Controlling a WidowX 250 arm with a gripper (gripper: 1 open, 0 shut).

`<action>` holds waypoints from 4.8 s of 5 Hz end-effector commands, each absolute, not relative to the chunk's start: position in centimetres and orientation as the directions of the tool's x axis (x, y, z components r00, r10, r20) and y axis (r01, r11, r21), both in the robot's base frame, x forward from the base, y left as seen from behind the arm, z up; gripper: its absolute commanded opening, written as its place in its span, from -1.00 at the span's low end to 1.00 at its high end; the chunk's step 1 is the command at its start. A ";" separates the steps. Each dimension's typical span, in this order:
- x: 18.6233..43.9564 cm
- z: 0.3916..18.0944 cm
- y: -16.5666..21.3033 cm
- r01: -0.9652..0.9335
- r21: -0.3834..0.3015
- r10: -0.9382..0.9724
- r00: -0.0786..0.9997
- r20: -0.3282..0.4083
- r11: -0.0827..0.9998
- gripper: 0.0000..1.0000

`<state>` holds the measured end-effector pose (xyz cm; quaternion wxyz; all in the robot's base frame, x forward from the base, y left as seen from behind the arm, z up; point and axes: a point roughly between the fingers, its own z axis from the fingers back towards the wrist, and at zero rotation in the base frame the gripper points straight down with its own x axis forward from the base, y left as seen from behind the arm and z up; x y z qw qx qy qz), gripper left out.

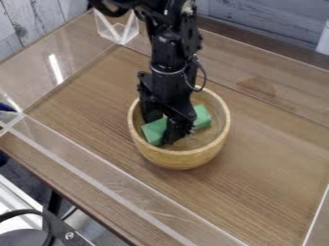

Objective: Remove the green block from inside the brown bowl and put it on the table

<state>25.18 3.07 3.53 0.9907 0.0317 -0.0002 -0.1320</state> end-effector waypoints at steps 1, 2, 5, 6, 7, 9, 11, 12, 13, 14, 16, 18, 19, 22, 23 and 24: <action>26.4 4.9 3.2 0.242 0.070 -0.245 0.969 0.034 0.968 -1.00; 26.3 5.3 3.0 0.229 0.055 -0.230 0.973 0.027 0.972 -1.00; 27.0 10.4 3.5 0.192 0.002 -0.192 0.979 0.065 0.981 -1.00; 28.8 13.6 3.9 0.191 -0.007 -0.189 0.974 0.127 0.982 -1.00; 30.7 13.3 3.4 0.178 -0.005 -0.175 0.969 0.176 0.984 -1.00; 32.9 11.5 1.4 0.185 0.002 -0.181 0.961 0.207 0.983 -1.00; 35.5 9.7 -0.5 0.209 0.028 -0.210 0.961 0.181 0.978 -1.00; 36.2 8.7 -0.6 0.211 0.044 -0.215 0.963 0.160 0.977 -1.00; 36.8 8.3 -0.5 0.208 0.061 -0.215 0.965 0.152 0.976 -1.00; 36.1 7.8 -0.4 0.222 0.096 -0.235 0.960 0.154 0.970 -1.00; 35.6 6.7 -0.1 0.251 0.146 -0.273 0.947 0.168 0.957 -1.00; 35.5 5.4 -0.4 0.253 0.182 -0.288 0.937 0.198 0.950 -1.00; 35.3 4.5 -1.0 0.241 0.202 -0.283 0.935 0.215 0.949 -1.00; 36.2 4.7 -0.5 0.242 0.233 -0.297 0.922 0.247 0.942 -1.00; 37.2 4.7 -0.6 0.256 0.220 -0.308 0.917 0.252 0.941 -1.00; 38.0 4.8 -0.7 0.270 0.207 -0.319 0.912 0.259 0.940 -1.00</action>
